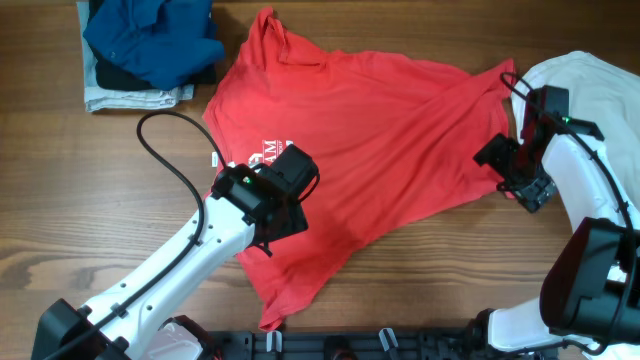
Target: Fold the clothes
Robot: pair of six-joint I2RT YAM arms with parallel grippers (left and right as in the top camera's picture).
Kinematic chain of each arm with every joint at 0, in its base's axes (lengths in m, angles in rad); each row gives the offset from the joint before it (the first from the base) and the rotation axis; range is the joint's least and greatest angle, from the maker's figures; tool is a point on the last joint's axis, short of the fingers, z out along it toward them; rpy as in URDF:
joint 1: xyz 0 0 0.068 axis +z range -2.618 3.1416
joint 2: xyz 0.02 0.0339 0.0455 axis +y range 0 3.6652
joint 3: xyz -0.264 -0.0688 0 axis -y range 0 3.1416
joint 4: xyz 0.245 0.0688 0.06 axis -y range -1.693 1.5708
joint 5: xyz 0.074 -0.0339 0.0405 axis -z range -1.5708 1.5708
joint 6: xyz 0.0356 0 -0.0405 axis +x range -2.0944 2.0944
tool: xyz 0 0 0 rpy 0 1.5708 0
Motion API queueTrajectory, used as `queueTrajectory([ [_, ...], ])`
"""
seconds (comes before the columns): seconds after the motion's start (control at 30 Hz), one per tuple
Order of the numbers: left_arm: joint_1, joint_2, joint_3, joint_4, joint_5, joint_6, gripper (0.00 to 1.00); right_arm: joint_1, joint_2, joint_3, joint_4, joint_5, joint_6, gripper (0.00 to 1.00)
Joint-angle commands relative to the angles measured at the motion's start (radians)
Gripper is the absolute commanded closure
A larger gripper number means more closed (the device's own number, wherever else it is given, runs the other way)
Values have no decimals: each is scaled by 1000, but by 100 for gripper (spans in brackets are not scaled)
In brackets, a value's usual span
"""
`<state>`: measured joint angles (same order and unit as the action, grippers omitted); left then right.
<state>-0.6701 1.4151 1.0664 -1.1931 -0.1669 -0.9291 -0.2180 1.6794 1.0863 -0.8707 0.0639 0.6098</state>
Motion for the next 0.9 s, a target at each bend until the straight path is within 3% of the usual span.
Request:
queueTrajectory([
  [0.0, -4, 5, -2, -5, 20, 9, 0, -48, 24, -23, 47, -1, 21, 3],
  [0.07, -4, 5, -2, -4, 20, 9, 0, -70, 33, -27, 75, -11, 14, 12],
  [0.43, -4, 5, -2, -4, 28, 8, 0, -71, 41, -131, 208, -8, -10, 16],
  [0.47, -4, 5, -2, -4, 27, 9, 0, -71, 49, -131, 220, -8, -12, 21],
  [0.5, -4, 5, -2, -8, 27, 9, 0, -71, 74, -131, 226, -5, -11, 49],
  [0.6, -4, 5, -2, -9, 28, 9, 0, -72, 91, -131, 231, 15, -6, 73],
  [0.67, -4, 5, -2, -9, 27, 9, 0, -72, 92, -131, 230, 26, -6, 76],
  [0.73, -4, 5, -2, -12, 27, 9, 0, -72, 98, -131, 227, 53, -4, 96],
  [0.87, -4, 5, -2, -24, 27, 9, 0, -84, 97, -131, 186, 64, 50, 96],
])
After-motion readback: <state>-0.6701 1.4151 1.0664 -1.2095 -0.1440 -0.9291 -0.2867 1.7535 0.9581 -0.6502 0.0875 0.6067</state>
